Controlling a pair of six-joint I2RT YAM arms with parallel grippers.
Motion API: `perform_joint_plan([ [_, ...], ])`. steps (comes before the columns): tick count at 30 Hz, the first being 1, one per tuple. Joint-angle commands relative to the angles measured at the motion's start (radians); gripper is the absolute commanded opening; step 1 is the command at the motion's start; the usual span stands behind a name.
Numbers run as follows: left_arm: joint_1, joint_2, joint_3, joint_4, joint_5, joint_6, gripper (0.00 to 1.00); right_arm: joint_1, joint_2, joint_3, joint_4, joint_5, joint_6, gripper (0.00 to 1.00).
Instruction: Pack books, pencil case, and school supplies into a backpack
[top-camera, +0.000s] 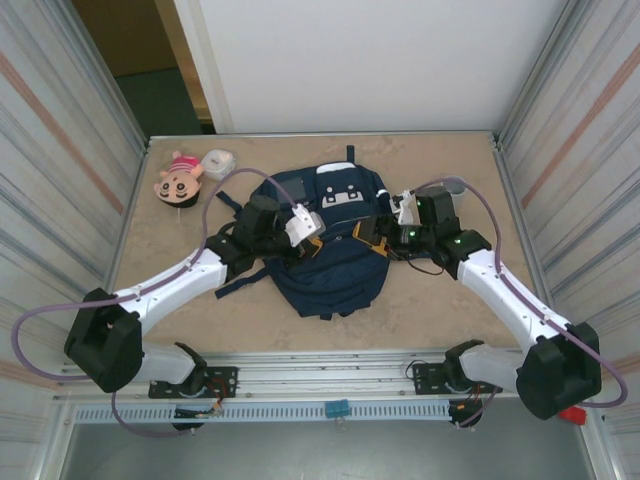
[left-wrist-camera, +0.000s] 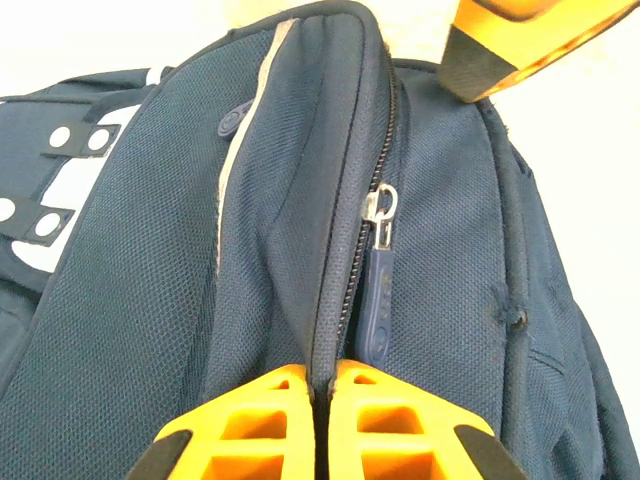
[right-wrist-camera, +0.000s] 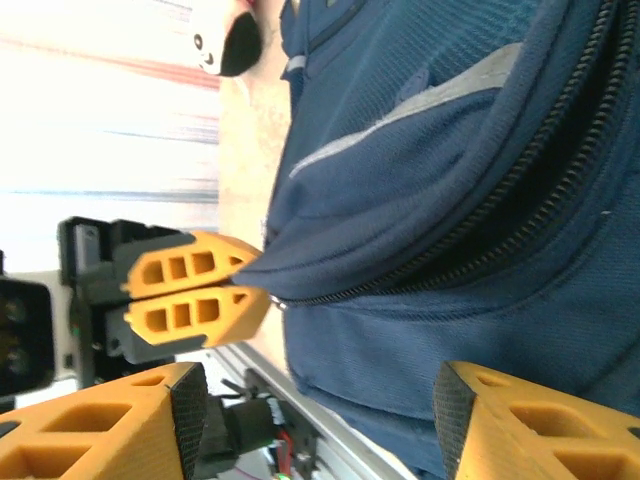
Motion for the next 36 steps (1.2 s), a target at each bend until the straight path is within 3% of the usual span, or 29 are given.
perform_joint_plan([
  [1, 0.000, -0.046, 0.001, 0.127, 0.112, 0.049, 0.00, -0.002, 0.003, 0.012, 0.130, -0.022, 0.139, 0.60],
  [8, 0.000, -0.058, -0.024, 0.158, 0.163, 0.083, 0.00, -0.006, 0.038, -0.001, 0.204, 0.032, 0.247, 0.57],
  [20, 0.002, -0.078, -0.053, 0.179, 0.202, 0.123, 0.01, 0.000, 0.068, -0.037, 0.228, 0.119, 0.376, 0.65],
  [27, 0.001, -0.104, -0.063, 0.187, 0.207, 0.120, 0.02, 0.009, 0.090, -0.051, 0.261, 0.155, 0.405, 0.64],
  [28, 0.001, -0.106, -0.064, 0.182, 0.206, 0.121, 0.02, 0.010, 0.092, -0.054, 0.267, 0.161, 0.409, 0.62],
  [33, 0.002, -0.121, -0.067, 0.150, 0.210, 0.119, 0.04, 0.016, 0.100, -0.061, 0.289, 0.189, 0.425, 0.29],
  [36, -0.001, -0.134, -0.055, 0.134, 0.169, 0.028, 0.10, 0.029, 0.091, -0.075, 0.314, 0.207, 0.438, 0.13],
])
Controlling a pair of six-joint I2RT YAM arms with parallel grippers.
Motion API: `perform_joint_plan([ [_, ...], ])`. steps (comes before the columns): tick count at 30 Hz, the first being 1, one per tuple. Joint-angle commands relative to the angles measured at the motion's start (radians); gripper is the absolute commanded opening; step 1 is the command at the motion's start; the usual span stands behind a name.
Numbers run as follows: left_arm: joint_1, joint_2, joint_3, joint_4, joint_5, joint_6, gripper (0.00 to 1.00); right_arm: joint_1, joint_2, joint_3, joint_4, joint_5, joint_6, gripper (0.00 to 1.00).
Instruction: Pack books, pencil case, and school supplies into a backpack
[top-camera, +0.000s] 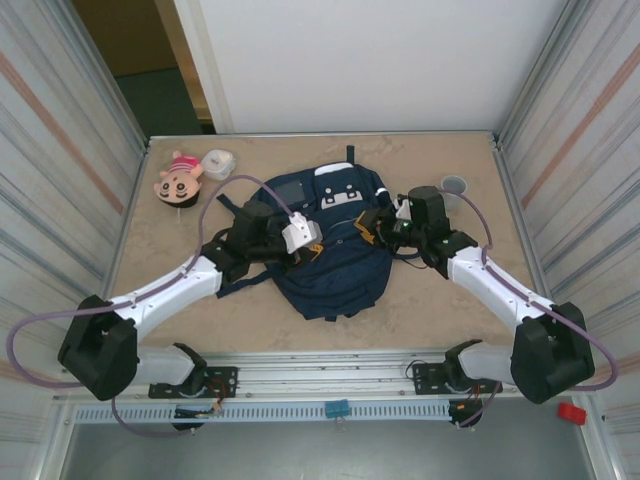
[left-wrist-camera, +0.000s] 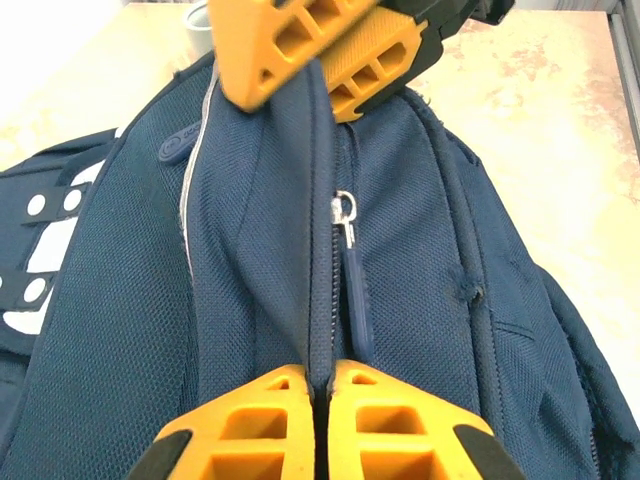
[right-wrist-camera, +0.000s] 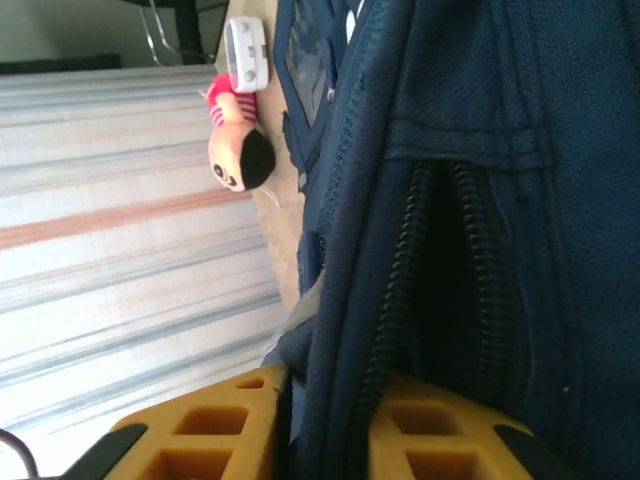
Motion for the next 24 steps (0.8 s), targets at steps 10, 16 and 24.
perform_joint_plan([
  [10, -0.159, -0.131, 0.175, -0.331, -0.221, -0.554, 0.40, 0.070, -0.023, 0.015, 0.038, 0.126, -0.022, 0.05],
  [16, -0.196, -0.166, 0.139, -0.446, -0.340, -1.006, 0.52, 0.097, -0.050, 0.024, 0.017, 0.155, -0.035, 0.06],
  [24, -0.263, -0.135, 0.073, -0.377, -0.393, -1.090, 0.58, 0.128, -0.057, 0.043, 0.011, 0.159, -0.040, 0.05],
])
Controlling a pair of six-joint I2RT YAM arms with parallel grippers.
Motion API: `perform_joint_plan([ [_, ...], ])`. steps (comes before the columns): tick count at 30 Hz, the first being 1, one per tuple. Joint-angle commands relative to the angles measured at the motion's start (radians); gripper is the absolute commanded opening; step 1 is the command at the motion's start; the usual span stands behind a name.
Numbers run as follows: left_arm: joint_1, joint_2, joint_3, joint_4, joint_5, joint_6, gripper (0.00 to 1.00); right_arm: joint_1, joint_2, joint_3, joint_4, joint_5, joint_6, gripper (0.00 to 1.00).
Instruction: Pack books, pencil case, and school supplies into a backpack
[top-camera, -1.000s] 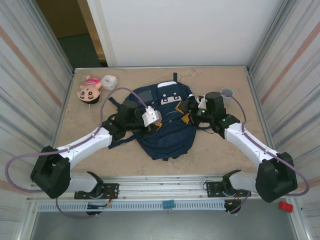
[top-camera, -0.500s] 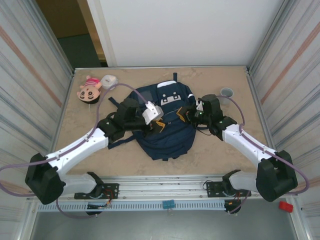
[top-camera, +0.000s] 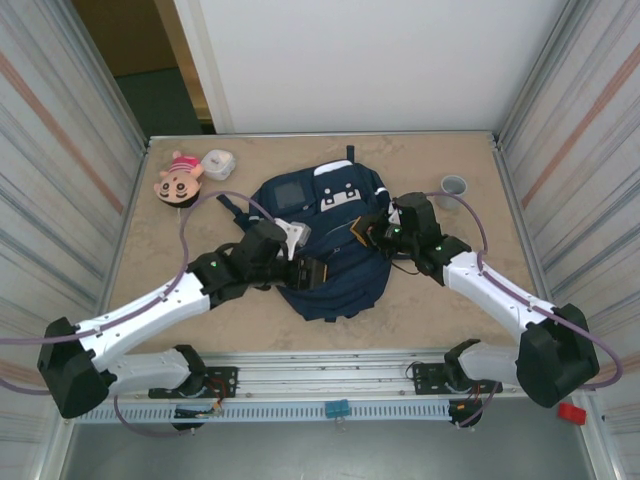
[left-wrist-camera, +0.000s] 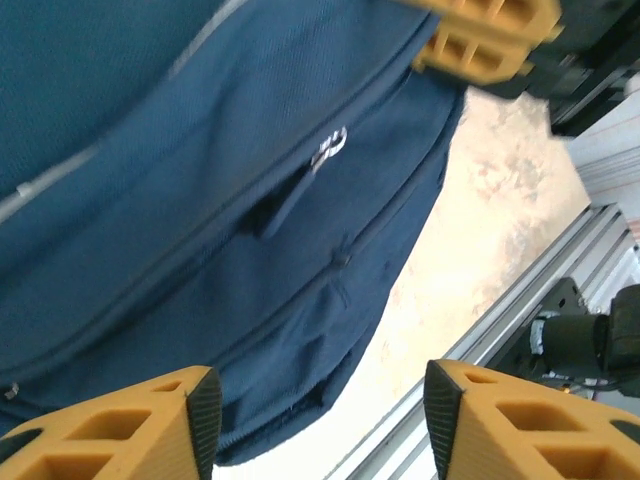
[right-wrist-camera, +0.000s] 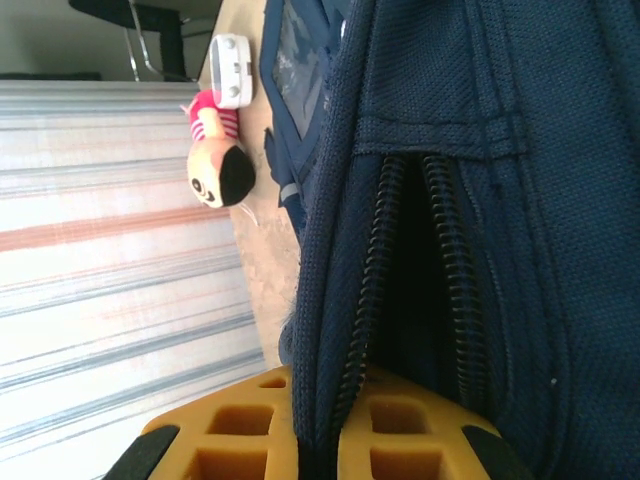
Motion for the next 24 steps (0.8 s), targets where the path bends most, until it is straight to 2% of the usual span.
perform_joint_plan([
  [1, -0.025, 0.022, 0.001, 0.024, -0.060, -0.072, 0.59, 0.024, -0.032, 0.052, 0.026, -0.005, -0.032, 0.05],
  [17, -0.028, 0.182, 0.072, 0.172, -0.196, -0.053, 0.60, 0.085, -0.020, 0.085, 0.018, -0.001, -0.025, 0.02],
  [21, -0.029, 0.194, 0.088, 0.186, -0.231, -0.027, 0.56, 0.095, -0.014, 0.087, 0.016, -0.008, -0.026, 0.02],
  [24, -0.028, 0.190, 0.085, 0.210, -0.238, -0.003, 0.48, 0.103, -0.014, 0.085, 0.016, -0.008, -0.026, 0.01],
])
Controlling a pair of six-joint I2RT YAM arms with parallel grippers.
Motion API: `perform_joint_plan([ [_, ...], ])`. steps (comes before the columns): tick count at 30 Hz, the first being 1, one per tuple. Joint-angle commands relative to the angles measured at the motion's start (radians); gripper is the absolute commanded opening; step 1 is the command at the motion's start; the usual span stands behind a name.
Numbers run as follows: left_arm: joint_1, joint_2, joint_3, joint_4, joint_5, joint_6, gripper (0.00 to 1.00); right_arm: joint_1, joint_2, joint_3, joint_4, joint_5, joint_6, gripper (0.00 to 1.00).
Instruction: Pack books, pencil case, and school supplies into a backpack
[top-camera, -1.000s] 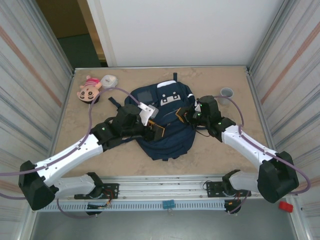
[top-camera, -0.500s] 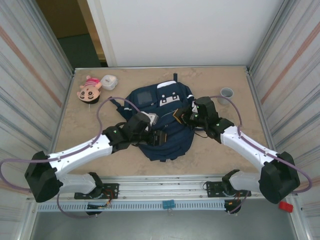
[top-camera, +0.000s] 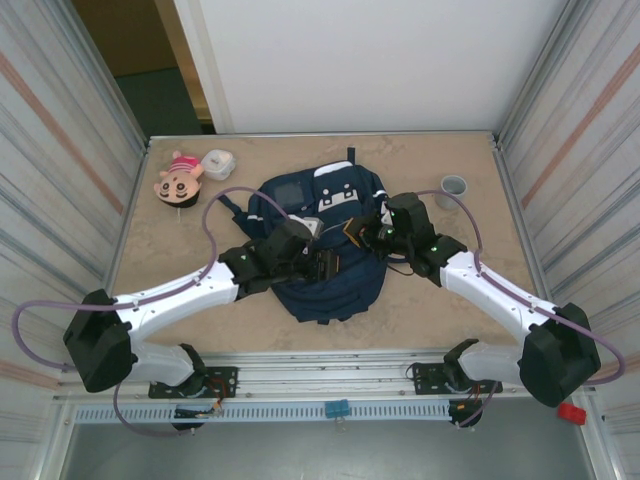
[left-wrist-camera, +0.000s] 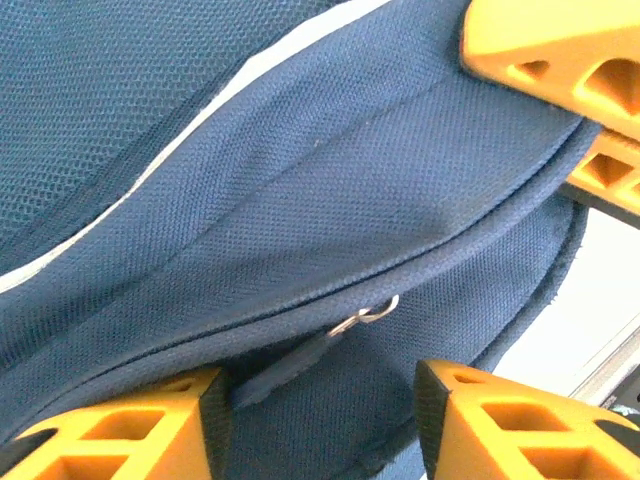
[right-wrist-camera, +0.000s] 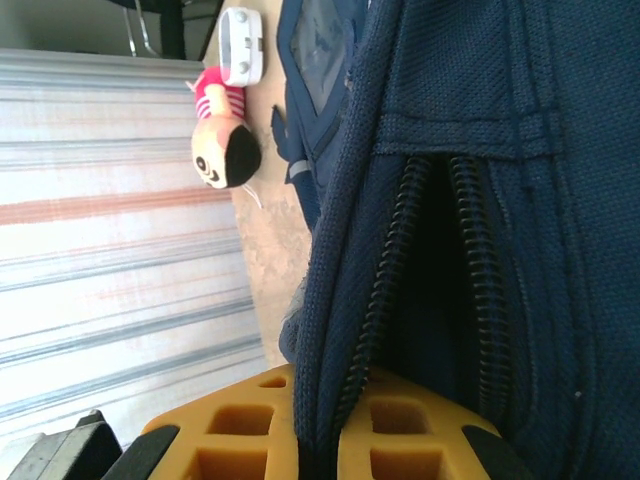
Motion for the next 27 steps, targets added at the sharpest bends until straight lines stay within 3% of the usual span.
perform_joint_plan([
  [1, 0.001, 0.007, 0.033, 0.093, -0.065, 0.047, 0.46, 0.035, -0.012, 0.048, 0.044, -0.049, -0.025, 0.01],
  [5, 0.001, 0.017, 0.027, 0.093, -0.086, 0.053, 0.36, 0.043, -0.009, 0.055, 0.046, -0.055, -0.027, 0.01],
  [10, 0.002, 0.020, 0.031, 0.064, -0.119, 0.062, 0.15, 0.041, -0.013, 0.064, 0.008, -0.051, -0.055, 0.00],
  [15, 0.002, -0.012, 0.011, -0.027, -0.164, 0.077, 0.00, -0.031, -0.024, 0.053, -0.034, -0.085, -0.092, 0.00],
  [22, 0.005, -0.155, -0.126, -0.088, -0.195, 0.068, 0.00, -0.212, -0.017, 0.049, -0.074, -0.215, -0.164, 0.00],
  [27, 0.020, -0.231, -0.193, -0.052, -0.186, 0.109, 0.00, -0.281, -0.003, 0.070, -0.083, -0.269, -0.189, 0.00],
])
